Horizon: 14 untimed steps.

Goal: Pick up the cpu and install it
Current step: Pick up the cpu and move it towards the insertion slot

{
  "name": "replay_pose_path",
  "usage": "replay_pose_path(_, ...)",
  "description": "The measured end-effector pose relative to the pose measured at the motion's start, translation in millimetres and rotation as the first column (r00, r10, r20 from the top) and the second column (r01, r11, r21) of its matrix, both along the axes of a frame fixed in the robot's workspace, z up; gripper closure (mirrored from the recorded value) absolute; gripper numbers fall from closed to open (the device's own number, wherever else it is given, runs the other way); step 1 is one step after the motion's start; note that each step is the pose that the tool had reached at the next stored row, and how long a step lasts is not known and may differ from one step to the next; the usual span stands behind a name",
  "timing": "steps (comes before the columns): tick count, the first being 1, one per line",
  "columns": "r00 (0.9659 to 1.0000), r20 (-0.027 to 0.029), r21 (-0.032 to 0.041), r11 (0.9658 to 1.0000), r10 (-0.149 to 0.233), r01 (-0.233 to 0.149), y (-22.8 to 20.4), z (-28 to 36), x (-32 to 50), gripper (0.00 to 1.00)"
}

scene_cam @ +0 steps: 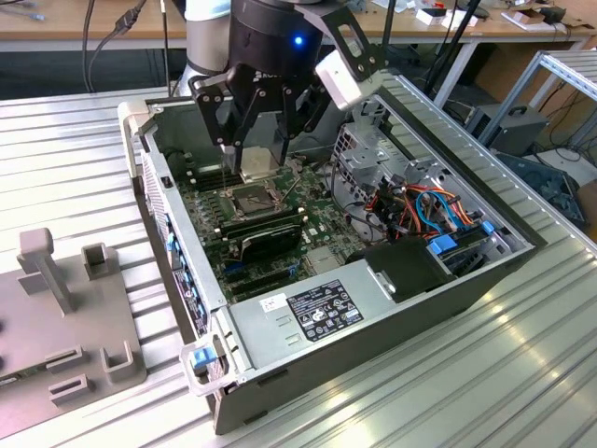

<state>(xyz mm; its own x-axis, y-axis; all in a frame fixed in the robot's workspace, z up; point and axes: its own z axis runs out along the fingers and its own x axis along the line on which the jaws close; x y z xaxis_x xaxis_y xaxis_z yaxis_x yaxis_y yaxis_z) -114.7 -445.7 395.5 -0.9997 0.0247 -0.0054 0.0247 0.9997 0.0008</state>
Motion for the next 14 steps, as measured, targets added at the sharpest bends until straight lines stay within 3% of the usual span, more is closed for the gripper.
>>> replay_pose_path(14,1.0000,0.0000,0.0000,1.0000,0.000,0.000,0.0,0.0,48.0,0.46)
